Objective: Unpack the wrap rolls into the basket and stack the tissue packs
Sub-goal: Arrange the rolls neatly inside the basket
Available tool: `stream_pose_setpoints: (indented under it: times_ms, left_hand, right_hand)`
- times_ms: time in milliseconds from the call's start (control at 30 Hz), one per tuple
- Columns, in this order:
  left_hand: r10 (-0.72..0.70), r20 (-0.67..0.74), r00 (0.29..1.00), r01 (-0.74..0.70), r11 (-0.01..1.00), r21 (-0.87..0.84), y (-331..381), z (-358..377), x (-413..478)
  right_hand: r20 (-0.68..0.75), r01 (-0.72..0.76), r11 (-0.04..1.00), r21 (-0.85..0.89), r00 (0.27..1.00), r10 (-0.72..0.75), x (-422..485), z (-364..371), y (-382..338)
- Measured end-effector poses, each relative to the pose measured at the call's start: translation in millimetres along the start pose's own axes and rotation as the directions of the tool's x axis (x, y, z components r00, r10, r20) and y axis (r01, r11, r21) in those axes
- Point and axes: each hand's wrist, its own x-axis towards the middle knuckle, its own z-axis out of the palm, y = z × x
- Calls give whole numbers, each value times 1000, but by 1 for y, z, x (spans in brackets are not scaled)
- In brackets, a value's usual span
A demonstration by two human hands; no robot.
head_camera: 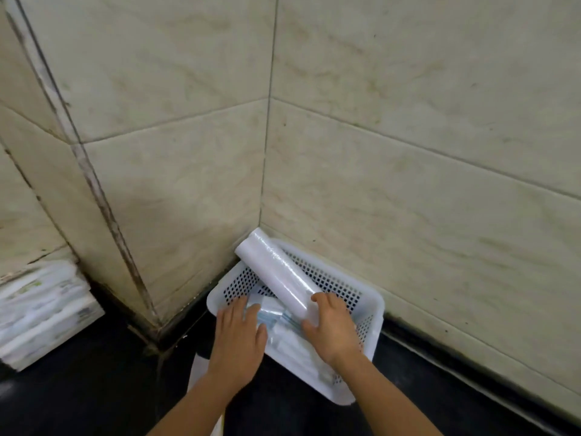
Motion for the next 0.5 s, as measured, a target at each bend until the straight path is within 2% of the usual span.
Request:
stream_pose_setpoints:
  times_ms: [133, 267, 367, 500]
  left_hand:
    - [-1, -64, 998, 2, 1000, 12, 2, 8, 1]
    - [7, -119, 993, -7, 1000, -1, 4, 12, -2]
    - [-12, -82, 997, 13, 1000, 19, 3, 9, 0]
    - [-42, 17, 999, 44, 994, -96, -1, 8, 21]
  right_hand:
    - [2, 9, 998, -62, 1000, -9, 19, 17, 4]
    - [-35, 11, 1000, -17, 999, -12, 30, 28, 12]
    - [-47, 17, 995, 103, 999, -13, 33, 27, 15]
    - [12, -5, 938, 345, 1000, 2, 35, 8, 16]
